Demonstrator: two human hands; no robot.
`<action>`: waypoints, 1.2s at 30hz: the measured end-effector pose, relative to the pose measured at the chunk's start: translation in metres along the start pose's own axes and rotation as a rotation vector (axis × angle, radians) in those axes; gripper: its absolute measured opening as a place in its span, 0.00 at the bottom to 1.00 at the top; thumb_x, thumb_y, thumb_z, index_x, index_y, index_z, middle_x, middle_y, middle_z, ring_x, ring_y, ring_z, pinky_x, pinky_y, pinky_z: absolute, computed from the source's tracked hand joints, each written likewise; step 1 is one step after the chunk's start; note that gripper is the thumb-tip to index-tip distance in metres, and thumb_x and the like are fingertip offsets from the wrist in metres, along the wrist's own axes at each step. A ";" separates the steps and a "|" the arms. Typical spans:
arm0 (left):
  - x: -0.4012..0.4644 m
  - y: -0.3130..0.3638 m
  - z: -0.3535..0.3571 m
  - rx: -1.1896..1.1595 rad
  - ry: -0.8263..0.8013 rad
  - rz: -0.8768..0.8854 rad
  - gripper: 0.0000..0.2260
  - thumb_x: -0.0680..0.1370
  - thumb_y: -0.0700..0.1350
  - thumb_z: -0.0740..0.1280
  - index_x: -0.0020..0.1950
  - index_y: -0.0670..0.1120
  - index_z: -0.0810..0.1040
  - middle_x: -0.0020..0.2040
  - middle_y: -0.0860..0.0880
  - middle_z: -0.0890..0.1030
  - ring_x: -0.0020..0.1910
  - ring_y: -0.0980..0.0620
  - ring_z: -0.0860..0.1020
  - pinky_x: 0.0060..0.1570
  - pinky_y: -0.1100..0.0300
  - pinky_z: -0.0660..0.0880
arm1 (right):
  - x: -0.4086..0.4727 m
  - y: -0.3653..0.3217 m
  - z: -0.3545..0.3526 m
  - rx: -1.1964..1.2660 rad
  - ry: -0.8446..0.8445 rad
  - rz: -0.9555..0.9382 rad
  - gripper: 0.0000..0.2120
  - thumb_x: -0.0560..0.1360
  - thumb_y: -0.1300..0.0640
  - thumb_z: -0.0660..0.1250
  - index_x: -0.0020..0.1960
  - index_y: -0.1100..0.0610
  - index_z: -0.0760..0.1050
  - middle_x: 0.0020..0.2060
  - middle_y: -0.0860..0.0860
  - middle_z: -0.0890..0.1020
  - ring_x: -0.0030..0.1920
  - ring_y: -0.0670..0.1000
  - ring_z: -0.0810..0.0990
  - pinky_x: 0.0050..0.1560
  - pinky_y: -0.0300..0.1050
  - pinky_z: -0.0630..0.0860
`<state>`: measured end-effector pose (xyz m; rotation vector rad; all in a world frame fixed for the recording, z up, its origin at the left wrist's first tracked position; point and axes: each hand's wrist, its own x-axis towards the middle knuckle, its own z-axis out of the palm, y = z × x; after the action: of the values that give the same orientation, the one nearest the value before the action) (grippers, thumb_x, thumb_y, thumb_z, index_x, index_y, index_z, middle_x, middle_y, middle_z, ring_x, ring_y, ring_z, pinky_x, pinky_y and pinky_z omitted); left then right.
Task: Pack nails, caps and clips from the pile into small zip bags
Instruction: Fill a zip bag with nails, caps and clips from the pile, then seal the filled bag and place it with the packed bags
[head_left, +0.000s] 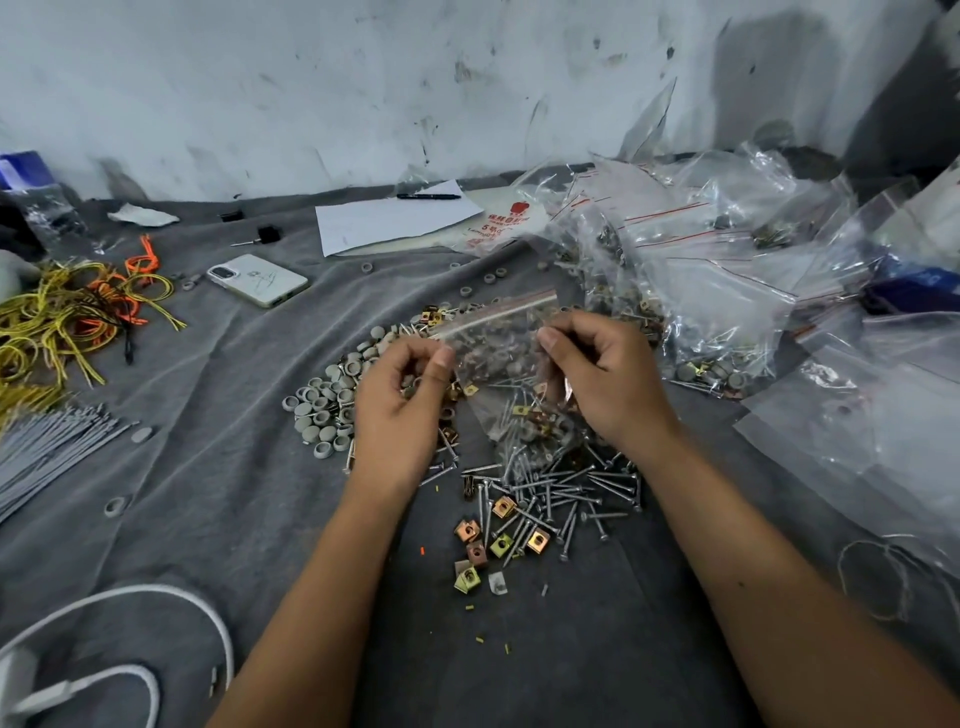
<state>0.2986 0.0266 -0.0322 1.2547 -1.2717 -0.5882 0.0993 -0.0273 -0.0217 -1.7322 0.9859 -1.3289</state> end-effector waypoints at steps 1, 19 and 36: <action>-0.003 0.003 0.004 0.007 -0.050 -0.016 0.09 0.83 0.50 0.68 0.55 0.46 0.82 0.51 0.48 0.85 0.51 0.46 0.83 0.56 0.46 0.80 | 0.000 -0.002 -0.001 0.005 0.025 -0.008 0.08 0.83 0.61 0.66 0.46 0.59 0.81 0.32 0.54 0.83 0.28 0.54 0.80 0.29 0.50 0.78; 0.009 0.081 0.198 0.419 -0.091 0.346 0.21 0.75 0.40 0.76 0.66 0.45 0.74 0.61 0.44 0.76 0.59 0.44 0.76 0.57 0.50 0.76 | 0.032 0.006 -0.174 -0.368 0.325 0.399 0.08 0.80 0.55 0.71 0.54 0.61 0.81 0.38 0.54 0.87 0.35 0.54 0.86 0.39 0.48 0.84; -0.004 0.065 0.255 0.755 -0.528 0.363 0.15 0.82 0.45 0.64 0.67 0.47 0.81 0.69 0.44 0.70 0.66 0.41 0.68 0.66 0.50 0.67 | -0.043 0.011 -0.257 -0.932 0.223 0.574 0.13 0.69 0.52 0.81 0.38 0.55 0.78 0.34 0.48 0.80 0.39 0.52 0.80 0.35 0.44 0.68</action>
<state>0.0452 -0.0427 -0.0200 1.4546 -2.2439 -0.1599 -0.1604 -0.0184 0.0027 -1.6826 2.2772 -0.7070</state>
